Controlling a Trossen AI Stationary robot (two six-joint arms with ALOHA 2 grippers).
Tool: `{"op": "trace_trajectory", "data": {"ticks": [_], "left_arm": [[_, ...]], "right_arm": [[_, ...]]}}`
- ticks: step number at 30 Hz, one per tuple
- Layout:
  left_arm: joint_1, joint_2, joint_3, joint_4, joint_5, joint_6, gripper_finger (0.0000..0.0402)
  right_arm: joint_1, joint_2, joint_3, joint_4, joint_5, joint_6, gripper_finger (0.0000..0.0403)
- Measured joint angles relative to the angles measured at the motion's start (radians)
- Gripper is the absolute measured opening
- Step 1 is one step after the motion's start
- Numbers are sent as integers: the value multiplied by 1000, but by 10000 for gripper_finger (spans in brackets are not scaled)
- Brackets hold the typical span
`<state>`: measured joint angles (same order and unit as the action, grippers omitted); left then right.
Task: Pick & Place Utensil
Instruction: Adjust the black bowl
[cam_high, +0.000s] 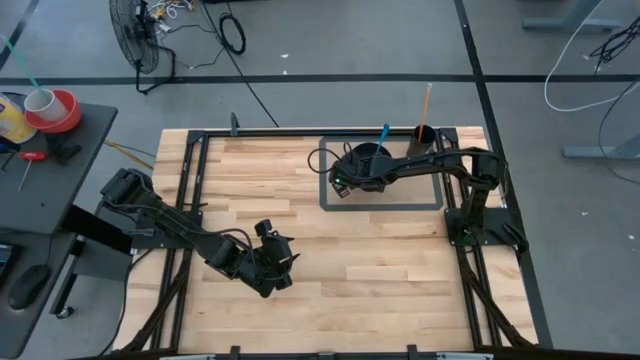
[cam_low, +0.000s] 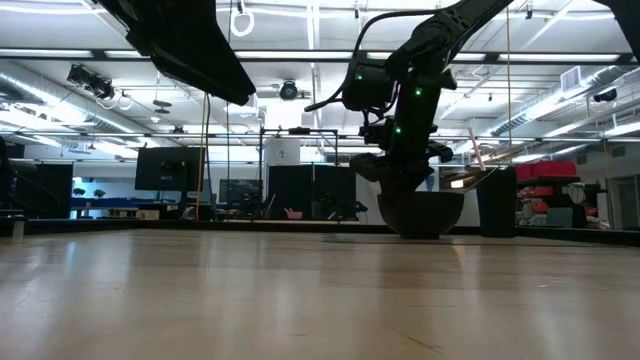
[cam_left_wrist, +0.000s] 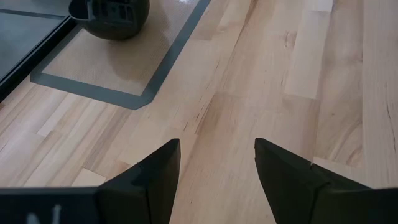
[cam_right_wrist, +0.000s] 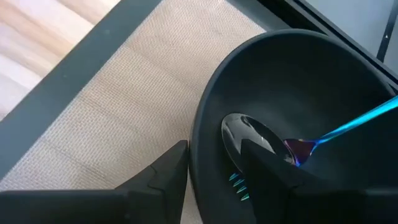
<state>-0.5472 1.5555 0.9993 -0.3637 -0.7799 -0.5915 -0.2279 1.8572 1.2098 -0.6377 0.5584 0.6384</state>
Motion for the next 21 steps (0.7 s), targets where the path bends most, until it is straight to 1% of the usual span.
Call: {"op": "trace_trajectory", "data": {"ticks": [11, 16, 21], "left_arm": [[0, 0, 0, 0, 0, 0, 211], [0, 0, 0, 0, 0, 0, 211], [0, 0, 0, 0, 0, 0, 211]], "right_arm": [[0, 0, 0, -9, -2, -2, 87], [0, 0, 0, -9, -26, -11, 67], [0, 0, 0, -7, -27, -26, 53]]}}
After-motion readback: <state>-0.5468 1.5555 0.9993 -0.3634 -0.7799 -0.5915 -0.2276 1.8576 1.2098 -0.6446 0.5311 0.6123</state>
